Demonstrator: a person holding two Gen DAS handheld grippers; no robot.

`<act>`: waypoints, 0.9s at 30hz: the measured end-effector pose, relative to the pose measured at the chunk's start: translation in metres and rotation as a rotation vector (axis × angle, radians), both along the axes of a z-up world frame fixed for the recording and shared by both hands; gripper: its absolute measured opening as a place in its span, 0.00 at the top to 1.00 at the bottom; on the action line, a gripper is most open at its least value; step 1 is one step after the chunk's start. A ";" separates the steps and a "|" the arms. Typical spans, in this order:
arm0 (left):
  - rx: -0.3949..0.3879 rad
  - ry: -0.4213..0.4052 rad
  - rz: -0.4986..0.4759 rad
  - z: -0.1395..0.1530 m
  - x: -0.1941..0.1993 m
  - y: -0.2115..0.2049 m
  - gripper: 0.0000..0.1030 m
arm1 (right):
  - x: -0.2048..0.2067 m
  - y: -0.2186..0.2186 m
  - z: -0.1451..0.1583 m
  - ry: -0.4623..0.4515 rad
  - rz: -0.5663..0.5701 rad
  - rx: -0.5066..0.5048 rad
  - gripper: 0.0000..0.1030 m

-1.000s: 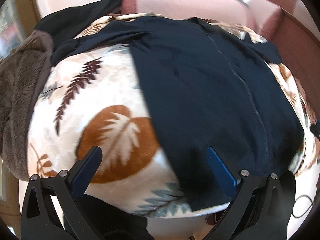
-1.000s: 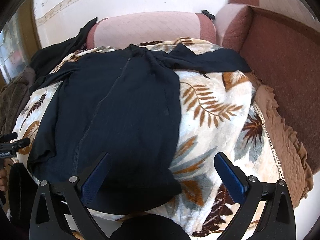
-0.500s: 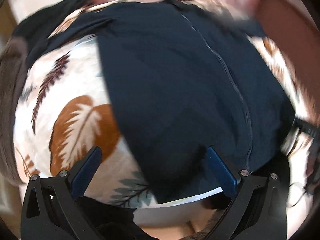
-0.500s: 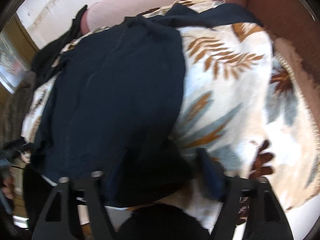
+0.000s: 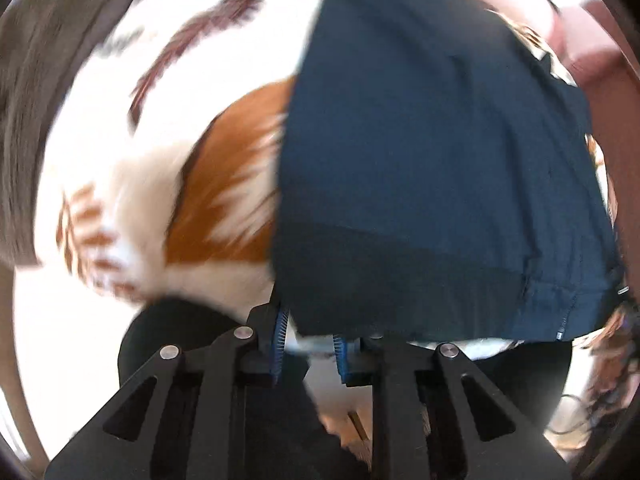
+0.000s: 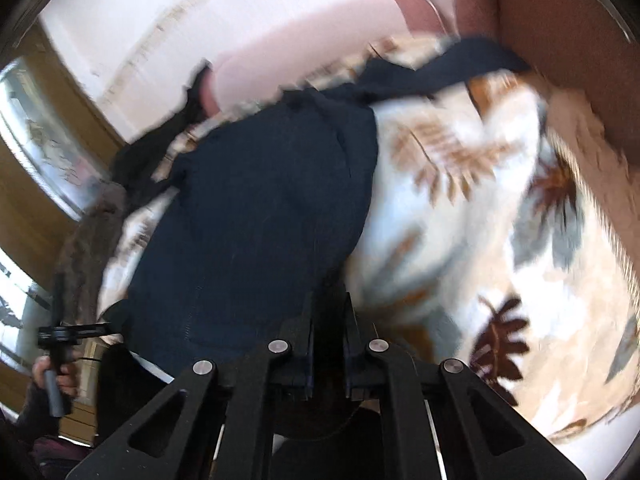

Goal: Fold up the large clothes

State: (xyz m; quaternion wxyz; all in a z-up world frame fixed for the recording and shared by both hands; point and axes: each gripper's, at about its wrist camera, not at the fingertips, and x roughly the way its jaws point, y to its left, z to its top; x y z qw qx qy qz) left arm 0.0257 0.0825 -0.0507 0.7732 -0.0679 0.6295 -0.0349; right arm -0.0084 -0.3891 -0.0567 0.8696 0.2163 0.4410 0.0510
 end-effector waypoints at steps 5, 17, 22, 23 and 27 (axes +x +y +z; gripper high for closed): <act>-0.020 -0.088 -0.018 0.031 -0.013 0.008 0.81 | 0.011 -0.006 -0.033 0.148 -0.044 0.020 0.83; -0.064 -0.234 -0.123 0.078 0.067 -0.081 0.45 | 0.079 0.007 -0.012 0.095 -0.007 -0.145 0.81; 0.001 -0.323 -0.136 0.099 0.084 -0.073 0.44 | 0.095 -0.025 0.007 0.052 -0.025 -0.029 0.78; 0.011 -0.327 -0.135 0.092 0.100 -0.064 0.44 | 0.100 -0.043 0.017 0.018 -0.071 -0.009 0.77; 0.027 -0.319 -0.129 0.076 0.146 -0.075 0.42 | 0.142 -0.149 0.055 -0.079 -0.368 0.047 0.62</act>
